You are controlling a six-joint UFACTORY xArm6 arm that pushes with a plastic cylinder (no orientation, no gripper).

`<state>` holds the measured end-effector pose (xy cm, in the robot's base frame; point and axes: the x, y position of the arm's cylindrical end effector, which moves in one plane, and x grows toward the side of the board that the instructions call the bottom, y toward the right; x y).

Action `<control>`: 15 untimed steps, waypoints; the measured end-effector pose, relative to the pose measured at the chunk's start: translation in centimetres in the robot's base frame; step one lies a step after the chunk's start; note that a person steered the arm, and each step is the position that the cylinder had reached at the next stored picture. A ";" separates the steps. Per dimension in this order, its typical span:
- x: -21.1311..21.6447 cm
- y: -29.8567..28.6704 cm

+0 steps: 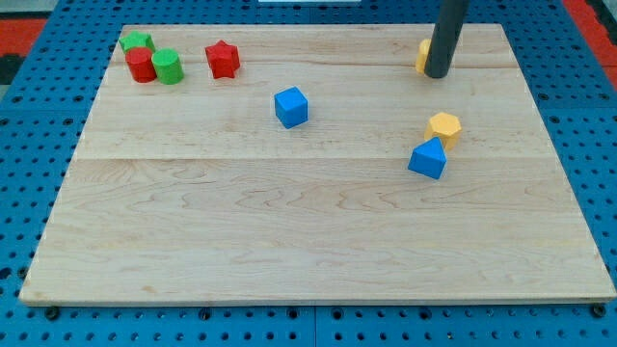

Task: Slide the yellow heart and the blue cube to the top right side of the board

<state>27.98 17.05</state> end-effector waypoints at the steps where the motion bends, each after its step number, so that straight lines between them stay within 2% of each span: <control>1: 1.1 0.0; 2: 10.5 -1.1; 3: 13.7 -10.1; 4: 12.6 -17.2; 5: 11.1 -20.0; 6: 8.1 -18.1; 7: 5.1 -18.6; 9: 6.1 -27.7; 10: 3.2 -25.0; 11: -0.9 -18.9; 12: -2.9 -11.5; 13: -3.3 -7.2; 15: -0.8 -8.7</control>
<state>27.22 8.32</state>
